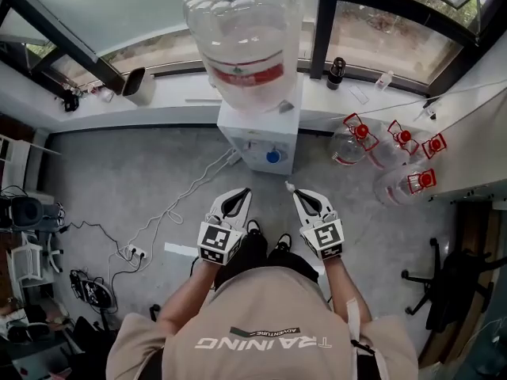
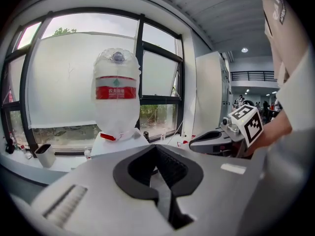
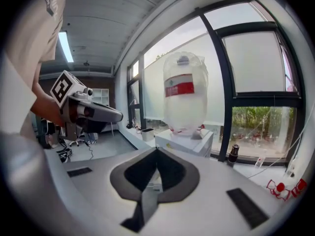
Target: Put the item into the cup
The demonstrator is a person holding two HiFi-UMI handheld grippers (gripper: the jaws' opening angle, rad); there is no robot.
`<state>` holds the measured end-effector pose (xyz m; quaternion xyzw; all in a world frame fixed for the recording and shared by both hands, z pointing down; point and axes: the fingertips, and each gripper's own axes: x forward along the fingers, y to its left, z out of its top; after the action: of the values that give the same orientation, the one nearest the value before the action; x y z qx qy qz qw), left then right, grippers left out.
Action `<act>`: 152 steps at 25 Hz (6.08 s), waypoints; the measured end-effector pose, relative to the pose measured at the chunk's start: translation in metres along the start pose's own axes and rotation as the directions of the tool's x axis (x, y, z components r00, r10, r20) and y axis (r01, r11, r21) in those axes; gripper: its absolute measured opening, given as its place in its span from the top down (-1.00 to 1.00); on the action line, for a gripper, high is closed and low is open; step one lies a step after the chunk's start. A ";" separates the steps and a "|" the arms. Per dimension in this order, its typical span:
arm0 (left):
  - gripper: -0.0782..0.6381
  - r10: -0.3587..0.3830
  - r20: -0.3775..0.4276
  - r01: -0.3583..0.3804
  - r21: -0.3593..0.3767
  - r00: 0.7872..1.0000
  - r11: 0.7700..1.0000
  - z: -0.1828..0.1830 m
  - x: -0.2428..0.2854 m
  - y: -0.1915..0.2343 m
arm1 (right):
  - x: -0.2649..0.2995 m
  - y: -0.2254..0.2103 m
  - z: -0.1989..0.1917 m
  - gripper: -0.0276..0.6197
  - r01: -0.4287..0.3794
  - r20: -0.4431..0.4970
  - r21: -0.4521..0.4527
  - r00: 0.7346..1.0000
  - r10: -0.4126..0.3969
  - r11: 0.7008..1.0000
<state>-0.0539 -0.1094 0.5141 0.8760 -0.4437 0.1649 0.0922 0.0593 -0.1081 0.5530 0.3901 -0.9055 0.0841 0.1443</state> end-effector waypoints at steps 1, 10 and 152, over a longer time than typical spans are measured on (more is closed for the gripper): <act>0.76 0.000 0.004 0.000 -0.009 1.000 1.000 0.000 0.005 0.004 | 0.006 -0.002 -0.002 0.88 -0.003 -0.004 0.006 1.000 0.003 1.000; 0.76 -0.058 0.035 0.061 -0.081 0.998 0.995 0.003 0.028 0.048 | 0.049 0.006 -0.001 0.88 0.017 -0.058 0.049 0.998 -0.014 0.999; 0.76 -0.084 0.253 0.075 0.047 0.964 0.996 0.156 0.030 0.130 | 0.068 -0.009 0.207 0.88 0.106 0.252 -0.117 0.965 -0.074 0.987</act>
<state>-0.1097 -0.2565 0.3829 0.9086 -0.4132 0.0553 0.0249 -0.0190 -0.2150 0.3804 0.4281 -0.9013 -0.0307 0.0591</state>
